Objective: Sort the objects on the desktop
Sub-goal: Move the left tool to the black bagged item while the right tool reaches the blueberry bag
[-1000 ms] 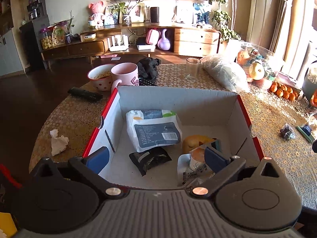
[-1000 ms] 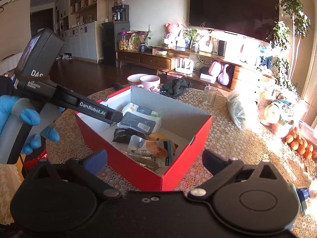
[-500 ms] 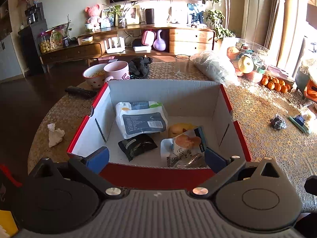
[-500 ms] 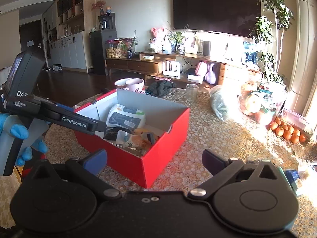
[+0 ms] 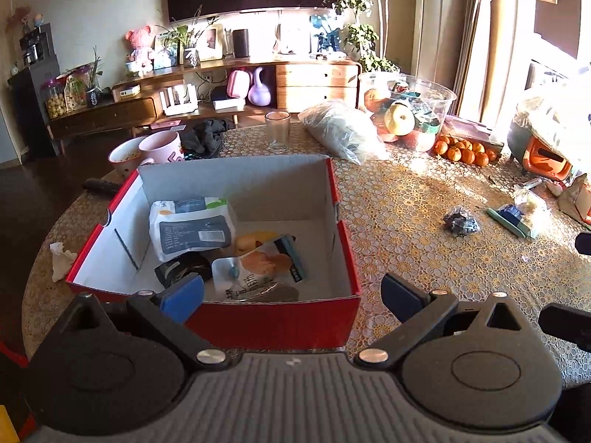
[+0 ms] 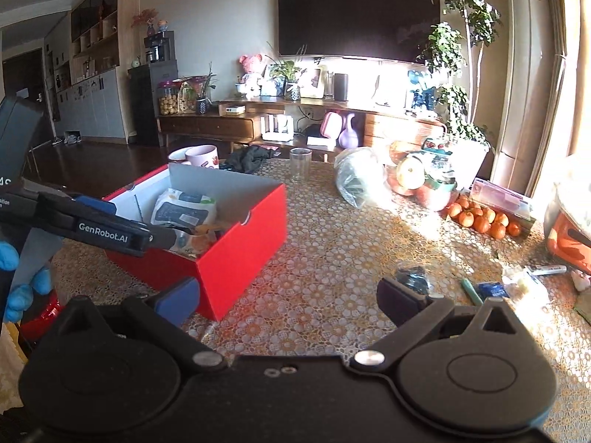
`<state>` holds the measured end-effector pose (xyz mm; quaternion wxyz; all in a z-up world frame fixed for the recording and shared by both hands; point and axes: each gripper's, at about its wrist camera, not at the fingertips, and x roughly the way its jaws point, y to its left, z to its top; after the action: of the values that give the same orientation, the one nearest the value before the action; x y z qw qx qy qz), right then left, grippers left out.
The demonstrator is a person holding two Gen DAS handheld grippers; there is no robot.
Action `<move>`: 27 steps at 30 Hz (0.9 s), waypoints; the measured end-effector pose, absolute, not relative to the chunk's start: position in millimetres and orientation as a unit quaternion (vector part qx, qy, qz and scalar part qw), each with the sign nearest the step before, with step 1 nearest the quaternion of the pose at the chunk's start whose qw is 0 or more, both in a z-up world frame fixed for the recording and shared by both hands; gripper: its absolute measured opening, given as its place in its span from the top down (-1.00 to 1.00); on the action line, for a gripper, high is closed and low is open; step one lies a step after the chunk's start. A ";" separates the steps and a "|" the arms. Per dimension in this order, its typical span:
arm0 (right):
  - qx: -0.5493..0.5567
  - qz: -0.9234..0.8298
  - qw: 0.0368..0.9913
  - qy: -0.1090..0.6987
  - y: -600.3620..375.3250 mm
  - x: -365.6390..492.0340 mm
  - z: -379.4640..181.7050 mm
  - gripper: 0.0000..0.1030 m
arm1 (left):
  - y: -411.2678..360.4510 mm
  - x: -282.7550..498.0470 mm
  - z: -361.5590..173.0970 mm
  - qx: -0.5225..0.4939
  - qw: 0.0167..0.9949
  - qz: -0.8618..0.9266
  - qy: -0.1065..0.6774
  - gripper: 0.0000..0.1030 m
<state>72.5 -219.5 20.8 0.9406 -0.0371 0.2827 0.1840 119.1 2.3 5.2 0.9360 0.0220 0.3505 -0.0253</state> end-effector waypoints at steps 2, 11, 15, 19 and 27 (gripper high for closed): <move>-0.031 0.173 0.943 0.283 -231.2 71.4 19.4 -1.00 | -9.1 119.2 5.8 0.022 0.937 -0.034 0.348 -1.00; -0.017 0.126 0.952 0.277 -280.5 66.2 14.9 -1.00 | -64.3 122.5 5.7 0.036 0.937 -0.077 0.338 -1.00; -0.011 0.105 0.956 0.275 -302.5 65.6 12.8 -1.00 | -85.7 125.4 4.3 0.039 0.937 -0.093 0.333 -1.00; -0.009 0.084 0.958 0.275 -322.2 65.2 10.1 -0.99 | -105.4 128.2 3.3 0.044 0.939 -0.107 0.324 -1.00; -0.008 0.050 0.960 0.276 -356.3 70.1 4.9 -0.97 | -140.8 138.2 2.3 0.055 0.944 -0.130 0.298 -1.00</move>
<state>70.1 -356.3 4.9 0.9599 -0.0078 0.2759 0.0497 138.2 -140.8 2.3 0.9441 0.0554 0.2977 -0.1302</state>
